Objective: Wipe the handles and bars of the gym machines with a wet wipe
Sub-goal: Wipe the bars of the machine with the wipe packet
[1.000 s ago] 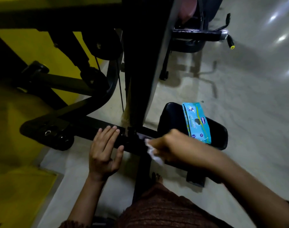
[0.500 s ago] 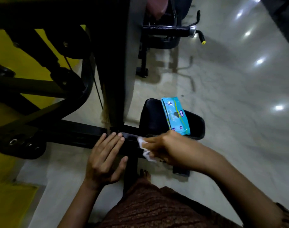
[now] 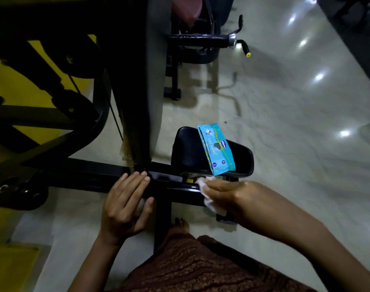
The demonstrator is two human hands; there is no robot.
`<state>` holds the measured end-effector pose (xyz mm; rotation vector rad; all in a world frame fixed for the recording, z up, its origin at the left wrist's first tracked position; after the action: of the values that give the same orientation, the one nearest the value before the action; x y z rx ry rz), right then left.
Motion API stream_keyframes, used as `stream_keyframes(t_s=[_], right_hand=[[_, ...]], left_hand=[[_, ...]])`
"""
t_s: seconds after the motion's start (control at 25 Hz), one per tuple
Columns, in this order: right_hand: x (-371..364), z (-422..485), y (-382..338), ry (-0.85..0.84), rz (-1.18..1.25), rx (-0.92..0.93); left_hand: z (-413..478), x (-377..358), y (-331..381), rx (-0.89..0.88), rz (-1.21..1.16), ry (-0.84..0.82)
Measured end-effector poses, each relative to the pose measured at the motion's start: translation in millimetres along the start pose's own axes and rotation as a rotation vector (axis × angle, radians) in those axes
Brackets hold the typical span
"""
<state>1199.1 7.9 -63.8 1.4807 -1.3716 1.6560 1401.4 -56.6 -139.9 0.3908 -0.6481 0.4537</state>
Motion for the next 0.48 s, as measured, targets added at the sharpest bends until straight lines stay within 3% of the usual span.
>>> stream_keyframes(t_s=[0.08, 0.24, 0.36, 0.48], right_hand=[[9.6, -10.1, -0.4, -0.099, -0.083, -0.025], [19.0, 24.9, -44.5, 0.227, -0.084, 0.216], [-30.7, 73.8, -69.7, 0.195, -0.239, 0.376], [-47.0, 73.6, -54.9, 0.205, -0.288, 0.331]], left_hand=[[1.4, 1.5, 0.6, -0.005, 0.018, -0.002], [0.9, 13.0, -18.1, 0.079, 0.065, 0.019], [-6.7, 23.1, -35.8, 0.136, 0.108, 0.04], [-9.8, 20.9, -37.7, 0.124, 0.118, 0.025]])
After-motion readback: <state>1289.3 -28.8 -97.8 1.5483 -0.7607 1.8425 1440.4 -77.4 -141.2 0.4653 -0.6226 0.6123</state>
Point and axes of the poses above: each hand's wrist, its own z-axis towards the middle knuckle, its own x-axis out of the back of the hand, y = z × x, the point moved 5 cm from there along z, towards the middle knuckle, and after that the axes turned 1 degree about -z, right-handed, at the moved point
